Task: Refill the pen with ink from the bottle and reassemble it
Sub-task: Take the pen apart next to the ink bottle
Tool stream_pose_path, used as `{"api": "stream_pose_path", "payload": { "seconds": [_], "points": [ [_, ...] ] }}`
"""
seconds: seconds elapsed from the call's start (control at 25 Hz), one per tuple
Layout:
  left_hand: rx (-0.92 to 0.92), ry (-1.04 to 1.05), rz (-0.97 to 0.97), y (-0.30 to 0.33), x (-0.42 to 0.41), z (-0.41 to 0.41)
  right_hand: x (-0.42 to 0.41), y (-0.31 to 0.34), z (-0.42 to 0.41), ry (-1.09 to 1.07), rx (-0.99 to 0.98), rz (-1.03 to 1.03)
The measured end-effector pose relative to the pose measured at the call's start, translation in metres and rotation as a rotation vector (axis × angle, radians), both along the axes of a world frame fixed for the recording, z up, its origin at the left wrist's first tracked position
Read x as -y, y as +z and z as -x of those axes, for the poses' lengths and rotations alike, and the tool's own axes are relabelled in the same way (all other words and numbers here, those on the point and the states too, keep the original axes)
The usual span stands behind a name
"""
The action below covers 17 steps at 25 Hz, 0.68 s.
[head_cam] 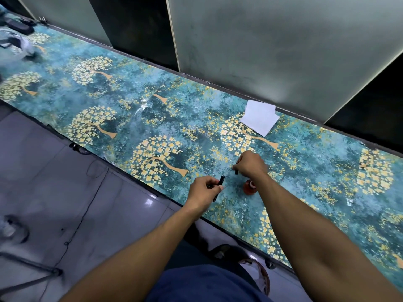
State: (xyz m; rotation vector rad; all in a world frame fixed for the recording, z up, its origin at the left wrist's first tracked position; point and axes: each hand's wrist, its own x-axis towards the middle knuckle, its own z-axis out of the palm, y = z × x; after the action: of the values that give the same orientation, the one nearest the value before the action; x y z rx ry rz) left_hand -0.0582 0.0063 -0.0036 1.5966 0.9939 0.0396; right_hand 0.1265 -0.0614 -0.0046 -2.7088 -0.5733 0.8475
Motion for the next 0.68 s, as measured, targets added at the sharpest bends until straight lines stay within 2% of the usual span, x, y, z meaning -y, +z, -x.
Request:
{"api": "stream_pose_path", "payload": {
  "seconds": [0.16, 0.28, 0.4, 0.48, 0.6, 0.68],
  "points": [
    [-0.015, -0.011, 0.011, -0.005, -0.006, 0.006, -0.005, -0.001, 0.007, 0.042, 0.074, 0.08],
    [0.007, -0.015, 0.029, -0.006, -0.01, 0.003, -0.002, 0.007, 0.006, 0.011, 0.11, -0.016],
    [0.047, 0.007, 0.074, -0.001, -0.01, -0.009, 0.004, 0.025, 0.007, -0.046, 0.006, -0.27],
    [0.083, 0.02, 0.143, 0.002, -0.009, -0.019, 0.012, 0.038, 0.013, -0.025, -0.076, -0.356],
    [0.134, 0.022, 0.248, 0.002, -0.004, -0.034, 0.028, 0.045, 0.028, 0.032, -0.18, -0.312],
    [0.169, 0.0, 0.311, 0.002, 0.004, -0.042, 0.04, 0.046, 0.037, 0.031, -0.174, -0.287]
  ]
}}
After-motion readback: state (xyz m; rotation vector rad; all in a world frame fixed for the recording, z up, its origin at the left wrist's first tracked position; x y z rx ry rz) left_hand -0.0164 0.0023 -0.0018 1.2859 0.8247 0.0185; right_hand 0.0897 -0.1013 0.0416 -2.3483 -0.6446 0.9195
